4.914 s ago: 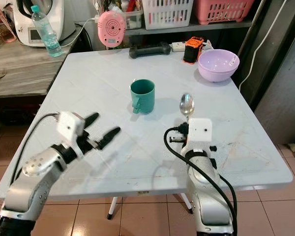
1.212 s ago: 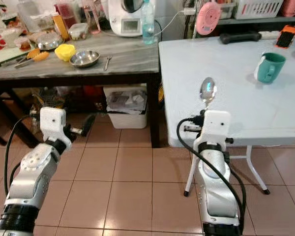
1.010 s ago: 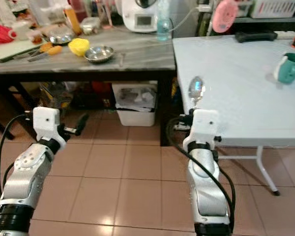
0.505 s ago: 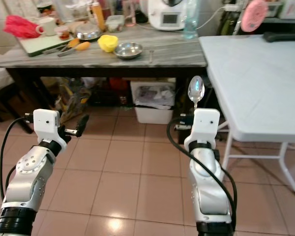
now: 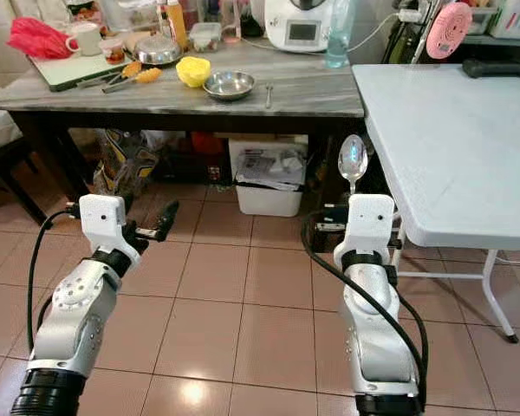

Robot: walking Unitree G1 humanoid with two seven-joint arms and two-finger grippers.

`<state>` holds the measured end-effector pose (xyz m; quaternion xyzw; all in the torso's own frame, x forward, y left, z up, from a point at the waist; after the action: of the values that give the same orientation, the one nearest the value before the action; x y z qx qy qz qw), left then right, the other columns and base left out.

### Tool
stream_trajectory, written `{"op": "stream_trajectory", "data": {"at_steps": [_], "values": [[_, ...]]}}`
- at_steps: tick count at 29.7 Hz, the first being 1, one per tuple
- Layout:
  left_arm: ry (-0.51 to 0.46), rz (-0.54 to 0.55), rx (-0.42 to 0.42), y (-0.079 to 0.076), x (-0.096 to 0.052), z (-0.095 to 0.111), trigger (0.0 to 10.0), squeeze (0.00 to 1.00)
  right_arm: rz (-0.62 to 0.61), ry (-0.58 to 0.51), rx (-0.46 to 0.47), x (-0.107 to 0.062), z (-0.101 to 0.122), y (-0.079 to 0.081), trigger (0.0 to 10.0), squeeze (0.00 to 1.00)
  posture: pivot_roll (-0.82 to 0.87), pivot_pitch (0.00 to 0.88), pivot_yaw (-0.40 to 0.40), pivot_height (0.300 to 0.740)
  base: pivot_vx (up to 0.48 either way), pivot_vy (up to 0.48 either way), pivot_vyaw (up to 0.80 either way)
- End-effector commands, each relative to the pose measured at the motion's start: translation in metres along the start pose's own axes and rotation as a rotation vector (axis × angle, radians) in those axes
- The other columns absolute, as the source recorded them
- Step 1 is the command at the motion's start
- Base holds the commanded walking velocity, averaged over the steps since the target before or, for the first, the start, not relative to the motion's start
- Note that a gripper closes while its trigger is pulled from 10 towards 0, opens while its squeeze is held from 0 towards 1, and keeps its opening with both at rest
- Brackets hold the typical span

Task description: Setting the table

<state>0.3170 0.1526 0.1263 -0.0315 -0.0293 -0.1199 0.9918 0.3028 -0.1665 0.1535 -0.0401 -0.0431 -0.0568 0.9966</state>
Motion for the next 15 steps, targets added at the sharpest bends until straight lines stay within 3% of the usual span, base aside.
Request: {"op": "stream_trajectory", "data": {"at_steps": [1,15], "values": [[-0.025,-0.006,0.005,0.0003,-0.001,0.0051,10.0,0.0,0.005,-0.023,-0.005,-0.0004,0.0045,0.0007,10.0,0.0,0.0,0.025,0.016,0.74,0.382,0.0,0.0],[-0.027,-0.022,0.012,0.0006,-0.0004,0.0076,10.0,0.0,0.006,-0.028,0.002,0.0003,0.0044,0.0035,10.0,0.0,0.01,0.03,0.029,0.74,0.426,0.0,0.0]]}}
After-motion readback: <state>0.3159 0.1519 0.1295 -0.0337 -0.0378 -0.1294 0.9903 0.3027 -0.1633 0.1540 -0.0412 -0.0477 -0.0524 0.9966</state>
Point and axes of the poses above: a point about 5 cm out from each wrist's last joint towards the gripper, its own x axis pointing out of the wrist towards the gripper, its own z axis along the axis of the wrist's last joint, y = z × x, the point moved 1 cm from there along x, pointing out of the wrist towards the gripper, and after that the axes turned 1 degree about x, right-handed, at the moved point
